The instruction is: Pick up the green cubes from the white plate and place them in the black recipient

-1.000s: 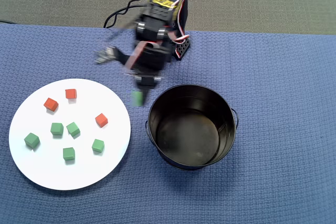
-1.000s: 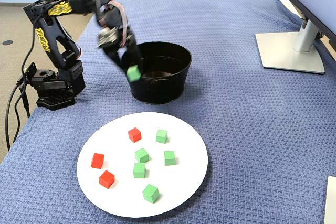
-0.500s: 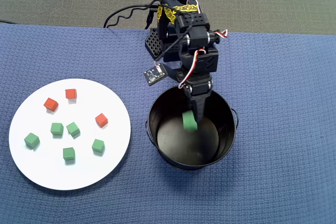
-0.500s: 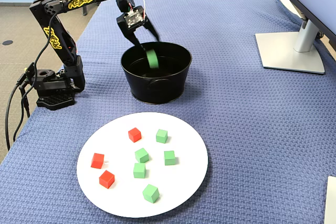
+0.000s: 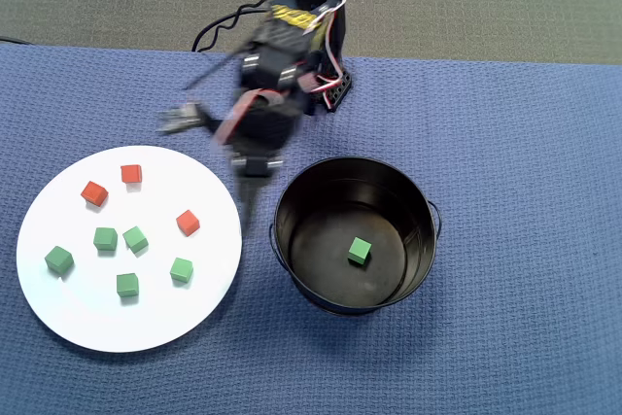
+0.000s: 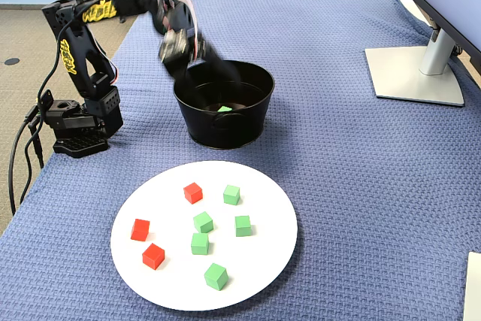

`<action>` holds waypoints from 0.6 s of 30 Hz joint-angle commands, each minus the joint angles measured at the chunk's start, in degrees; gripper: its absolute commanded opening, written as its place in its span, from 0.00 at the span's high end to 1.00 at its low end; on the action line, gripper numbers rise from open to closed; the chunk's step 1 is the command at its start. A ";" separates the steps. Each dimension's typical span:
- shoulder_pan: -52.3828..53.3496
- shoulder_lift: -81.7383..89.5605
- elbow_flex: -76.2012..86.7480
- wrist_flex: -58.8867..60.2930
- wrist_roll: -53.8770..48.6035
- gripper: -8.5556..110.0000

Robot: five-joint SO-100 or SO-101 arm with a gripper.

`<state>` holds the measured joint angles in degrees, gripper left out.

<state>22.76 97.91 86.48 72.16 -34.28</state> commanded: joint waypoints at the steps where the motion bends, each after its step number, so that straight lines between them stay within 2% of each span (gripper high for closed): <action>1: 11.60 -8.00 -5.80 -3.69 -18.72 0.67; 5: 16.87 -14.24 -8.53 -12.04 -34.98 0.68; 9: 19.60 -15.64 -1.49 -22.68 -55.90 0.66; 18: 18.46 -18.54 -0.79 -30.06 -66.01 0.68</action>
<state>41.13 79.10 86.48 45.62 -96.77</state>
